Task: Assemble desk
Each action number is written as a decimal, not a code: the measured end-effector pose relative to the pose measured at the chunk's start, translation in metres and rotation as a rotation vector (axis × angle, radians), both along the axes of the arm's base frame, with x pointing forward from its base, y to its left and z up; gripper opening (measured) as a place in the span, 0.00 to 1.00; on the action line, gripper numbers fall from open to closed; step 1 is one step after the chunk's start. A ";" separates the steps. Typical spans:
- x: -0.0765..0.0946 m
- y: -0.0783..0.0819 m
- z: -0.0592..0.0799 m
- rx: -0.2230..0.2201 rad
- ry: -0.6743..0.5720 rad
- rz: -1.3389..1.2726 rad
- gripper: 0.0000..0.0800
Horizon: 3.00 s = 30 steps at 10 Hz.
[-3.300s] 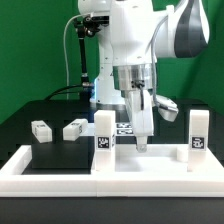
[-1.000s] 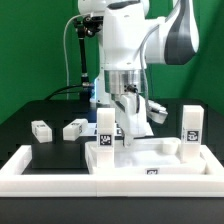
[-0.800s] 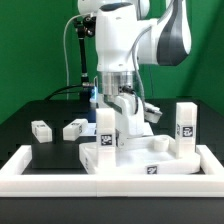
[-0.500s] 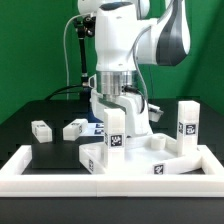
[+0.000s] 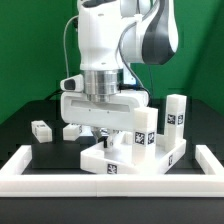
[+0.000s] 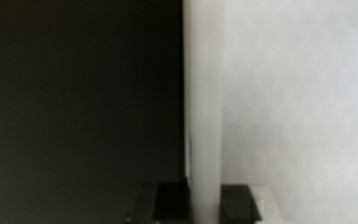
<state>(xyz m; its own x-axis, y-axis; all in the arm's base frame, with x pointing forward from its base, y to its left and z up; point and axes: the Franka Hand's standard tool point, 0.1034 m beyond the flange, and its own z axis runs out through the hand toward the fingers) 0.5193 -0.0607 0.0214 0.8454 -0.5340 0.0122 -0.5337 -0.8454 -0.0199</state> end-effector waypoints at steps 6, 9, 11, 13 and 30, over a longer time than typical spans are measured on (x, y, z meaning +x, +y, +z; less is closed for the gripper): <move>0.017 -0.017 0.007 -0.048 -0.011 0.534 0.08; 0.041 0.006 0.016 -0.081 0.008 0.744 0.08; 0.050 0.029 0.009 -0.115 -0.022 0.801 0.08; 0.048 0.019 0.010 -0.125 -0.007 0.955 0.08; 0.095 0.053 0.010 -0.203 -0.014 1.840 0.08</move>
Offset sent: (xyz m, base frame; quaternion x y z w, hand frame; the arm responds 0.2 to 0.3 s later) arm 0.0613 -0.0031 0.0173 0.0351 0.0168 -0.3709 0.9278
